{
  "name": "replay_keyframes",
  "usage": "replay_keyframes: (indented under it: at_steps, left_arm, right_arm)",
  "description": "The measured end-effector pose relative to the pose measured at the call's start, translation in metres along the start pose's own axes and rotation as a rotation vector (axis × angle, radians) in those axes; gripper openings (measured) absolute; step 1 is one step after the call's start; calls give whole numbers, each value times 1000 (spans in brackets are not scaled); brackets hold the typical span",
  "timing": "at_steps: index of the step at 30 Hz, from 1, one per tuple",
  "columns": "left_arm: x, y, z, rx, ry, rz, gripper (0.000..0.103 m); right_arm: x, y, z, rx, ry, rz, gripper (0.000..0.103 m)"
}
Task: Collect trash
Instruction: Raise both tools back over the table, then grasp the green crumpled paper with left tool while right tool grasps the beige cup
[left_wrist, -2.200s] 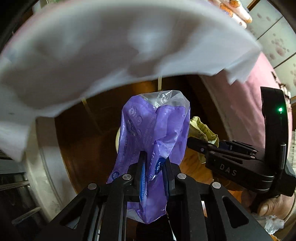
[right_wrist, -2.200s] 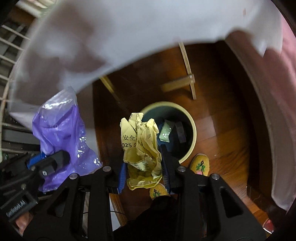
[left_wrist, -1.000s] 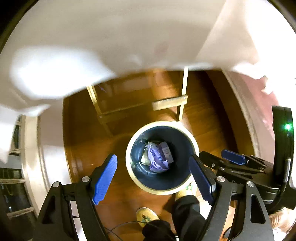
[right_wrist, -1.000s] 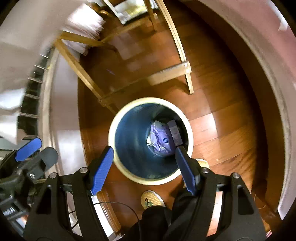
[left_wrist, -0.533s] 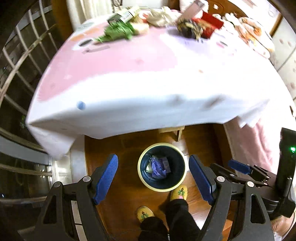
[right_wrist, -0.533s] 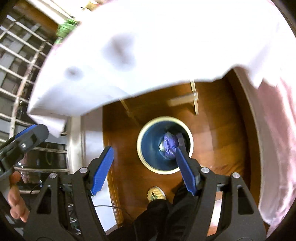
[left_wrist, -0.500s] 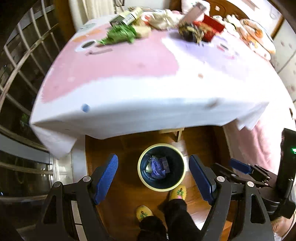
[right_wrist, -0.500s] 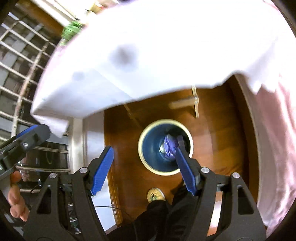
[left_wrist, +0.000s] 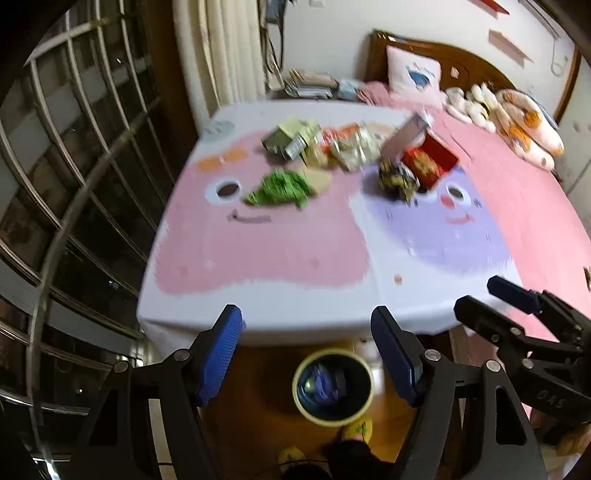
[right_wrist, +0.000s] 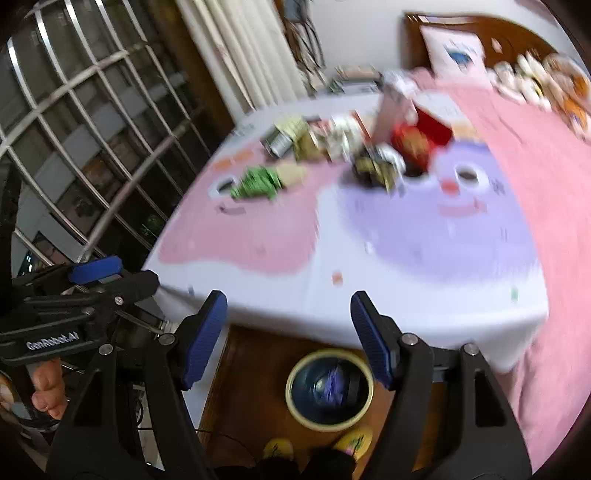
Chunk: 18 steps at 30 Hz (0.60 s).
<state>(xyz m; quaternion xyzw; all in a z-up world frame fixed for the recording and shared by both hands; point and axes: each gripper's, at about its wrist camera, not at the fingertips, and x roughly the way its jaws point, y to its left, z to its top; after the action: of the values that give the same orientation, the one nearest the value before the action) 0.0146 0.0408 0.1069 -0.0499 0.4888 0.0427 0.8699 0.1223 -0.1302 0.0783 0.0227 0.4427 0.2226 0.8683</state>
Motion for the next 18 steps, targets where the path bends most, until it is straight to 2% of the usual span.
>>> replay_keyframes:
  at_steps: [5,7,12,18]
  left_arm:
    - [-5,0,29,-58,-26,9,74]
    - [-5,2,37,-98,-31,11,74]
    - [11,8,57,-182,-15,18,74]
    - [49,12,88,-185,24,17,74]
  right_arm:
    - [-6,5,44,-87,-43,35,67]
    - [-2,5,51,-116,-52,40,67]
    - [27,-6,70,-153,-26,37,67]
    - [66,-18,78,-149,10,34,67]
